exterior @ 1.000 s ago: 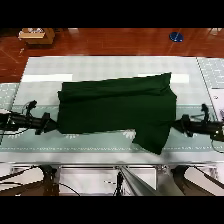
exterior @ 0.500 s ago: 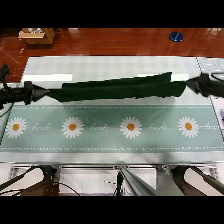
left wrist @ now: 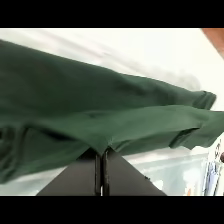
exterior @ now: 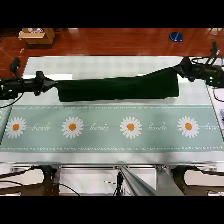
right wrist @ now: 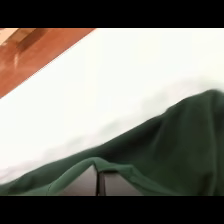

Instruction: Fold the shirts.

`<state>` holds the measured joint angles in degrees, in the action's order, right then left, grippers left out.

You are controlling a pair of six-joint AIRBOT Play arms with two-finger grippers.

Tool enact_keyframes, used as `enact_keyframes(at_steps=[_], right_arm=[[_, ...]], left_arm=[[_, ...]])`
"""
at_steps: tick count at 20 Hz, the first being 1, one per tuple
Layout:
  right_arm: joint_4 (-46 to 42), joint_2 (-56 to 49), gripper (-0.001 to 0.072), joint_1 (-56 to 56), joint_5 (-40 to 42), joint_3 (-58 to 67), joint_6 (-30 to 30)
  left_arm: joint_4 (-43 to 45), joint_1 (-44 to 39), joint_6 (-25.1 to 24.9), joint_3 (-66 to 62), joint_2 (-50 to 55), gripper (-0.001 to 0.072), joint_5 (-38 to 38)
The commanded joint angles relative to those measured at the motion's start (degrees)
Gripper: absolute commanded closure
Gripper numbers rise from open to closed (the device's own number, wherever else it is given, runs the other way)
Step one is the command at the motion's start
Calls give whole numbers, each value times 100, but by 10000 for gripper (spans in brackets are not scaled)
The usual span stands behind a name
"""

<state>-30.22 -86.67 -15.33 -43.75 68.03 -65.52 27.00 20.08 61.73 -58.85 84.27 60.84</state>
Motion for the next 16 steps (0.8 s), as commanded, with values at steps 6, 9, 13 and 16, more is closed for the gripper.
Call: enact_keyframes(at_steps=[6, 9, 13, 16], right_arm=[[-15, -850, 687, 378, 1156, 153, 2], [-31, -850, 611, 444, 1226, 155, 96], [-188, -667, 344, 280, 807, 400, 369], [-1467, -258, 342, -44, 444, 752, 160]], left_arm=[[-4, -46, 7, -328, 957, 684, -341], [-2, -44, 4, -326, 1034, 583, -527], [-2, 186, 7, -393, 1005, 78, -562], [-2, 616, 7, -702, 997, 78, 107]])
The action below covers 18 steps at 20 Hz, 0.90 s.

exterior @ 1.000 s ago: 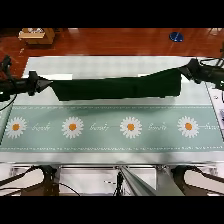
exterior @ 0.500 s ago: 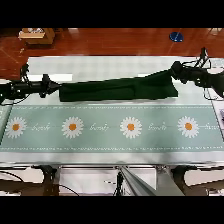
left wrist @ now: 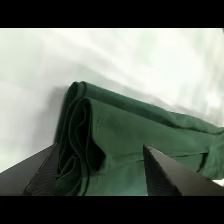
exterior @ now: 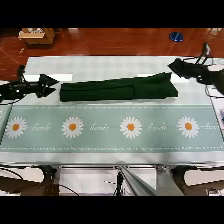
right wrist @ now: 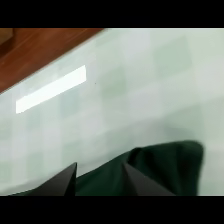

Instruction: Fold the shirts.

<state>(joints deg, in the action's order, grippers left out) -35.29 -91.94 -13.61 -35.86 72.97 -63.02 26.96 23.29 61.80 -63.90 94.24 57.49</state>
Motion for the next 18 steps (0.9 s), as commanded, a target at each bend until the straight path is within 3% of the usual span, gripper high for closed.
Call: enact_keyframes(at_steps=[1, 2, 3, 5, 10, 12, 18], right_arm=[[-1587, 365, 314, -323, -562, 374, -407], [-2275, 402, 218, -435, -887, 498, -863], [-2778, 400, 168, -535, -1239, 581, -1191], [-3104, 328, 119, -734, -1880, 588, -1322], [-1775, -494, 117, -885, -3062, 588, -796], [-1364, -831, 118, -756, -2990, 588, -787], [-1250, -1467, 126, -168, -2481, 588, -931]], left_arm=[[2, 409, 0, -286, 0, 81, 684], [2, 494, 0, -345, 0, 83, 911], [4, 549, 0, -374, 0, 85, 1102], [4, 560, 0, -376, 2, 93, 1368], [4, 409, 0, -376, 2, 95, 1521], [4, 345, -2, -376, 2, 95, 1521], [4, 286, -2, -376, 2, 99, 1521]])
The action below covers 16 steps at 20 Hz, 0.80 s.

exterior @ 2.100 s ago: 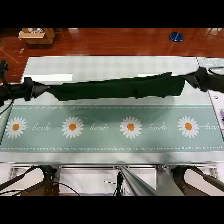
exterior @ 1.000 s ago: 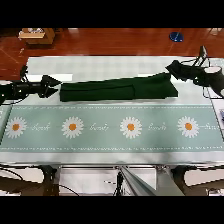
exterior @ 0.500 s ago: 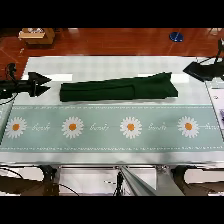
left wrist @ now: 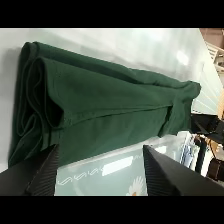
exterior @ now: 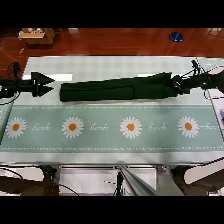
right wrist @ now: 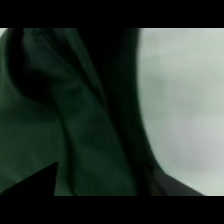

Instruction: Fold the shirts.

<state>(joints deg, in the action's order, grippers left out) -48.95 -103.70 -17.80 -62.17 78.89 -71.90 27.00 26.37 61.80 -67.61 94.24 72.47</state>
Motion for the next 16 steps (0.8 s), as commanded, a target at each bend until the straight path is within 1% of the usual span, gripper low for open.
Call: enact_keyframes(at_steps=[1, 2, 3, 4, 5, 6, 7, 9, 10, 11, 12, 13, 14, 16], right_arm=[[186, -348, 136, 376, 225, -4, -9], [221, -372, 235, 492, 297, -4, 52], [221, -365, 411, 603, 402, -4, 116], [275, -332, 619, 680, 461, 7, 238], [337, -286, 686, 697, 413, 59, 358], [402, -195, 686, 691, 299, 127, 461], [372, -59, 687, 669, 190, 205, 479], [321, 334, 687, 599, -7, 369, 472], [308, 564, 687, 599, -170, 455, 466], [238, 785, 687, 601, -291, 509, 452], [153, 1036, 687, 601, -391, 531, 389], [81, 1287, 687, 612, -466, 531, 315], [44, 1510, 687, 612, -553, 531, 256], [31, 1950, 687, 608, -730, 531, 120]], left_arm=[[0, -26, -2, -4, 2, 99, 22], [-2, -26, -2, -4, 2, 99, 24], [-2, -33, -2, -4, 2, 99, 24], [-2, -35, -2, -4, 2, 100, 26], [-2, -35, 0, -4, 2, 102, 31], [-4, -35, 0, -7, 2, 114, 52], [-4, -35, 0, -9, 2, 235, 116], [-52, -68, 4, -13, 0, 291, 273], [-197, -109, 0, -13, 2, 497, 413], [-402, -168, -2, -13, 0, 618, 520], [-706, -269, -13, -13, 0, 662, 629], [-1014, -396, -103, -13, -11, 676, 717], [-1292, -588, -210, -17, -39, 683, 782], [-1504, -1097, -223, -17, -173, 684, 713]])
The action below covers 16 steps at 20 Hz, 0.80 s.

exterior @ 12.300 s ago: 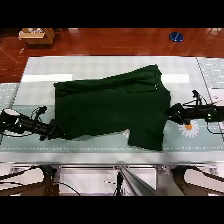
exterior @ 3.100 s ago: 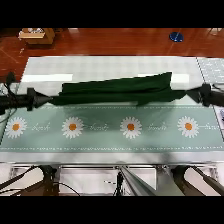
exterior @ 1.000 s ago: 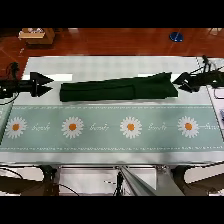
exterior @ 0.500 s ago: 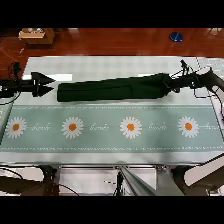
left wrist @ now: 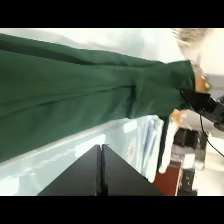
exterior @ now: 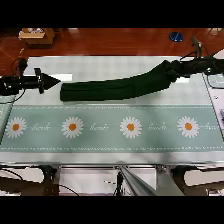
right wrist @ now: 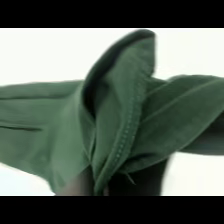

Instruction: Fold the shirts.

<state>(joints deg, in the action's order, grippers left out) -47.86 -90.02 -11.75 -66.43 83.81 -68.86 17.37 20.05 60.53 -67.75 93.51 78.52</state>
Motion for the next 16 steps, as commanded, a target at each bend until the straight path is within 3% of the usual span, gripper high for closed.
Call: enact_keyframes(at_steps=[1, 10, 13, 16], right_arm=[[-96, 798, 687, 2, -398, 39, -264], [-922, 2356, 687, 7, -1480, 39, -1274], [-973, 2647, 687, 7, -1731, 39, -1484], [-973, 2798, 687, 7, -2063, 39, -1670]], left_arm=[[-540, -787, -96, -4, -175, 683, -15], [-691, -4109, -105, -4, -227, 683, -2468], [-769, -4819, -83, -4, -190, 683, -3202], [-1209, -5149, -94, -9, -74, 683, -3480]])
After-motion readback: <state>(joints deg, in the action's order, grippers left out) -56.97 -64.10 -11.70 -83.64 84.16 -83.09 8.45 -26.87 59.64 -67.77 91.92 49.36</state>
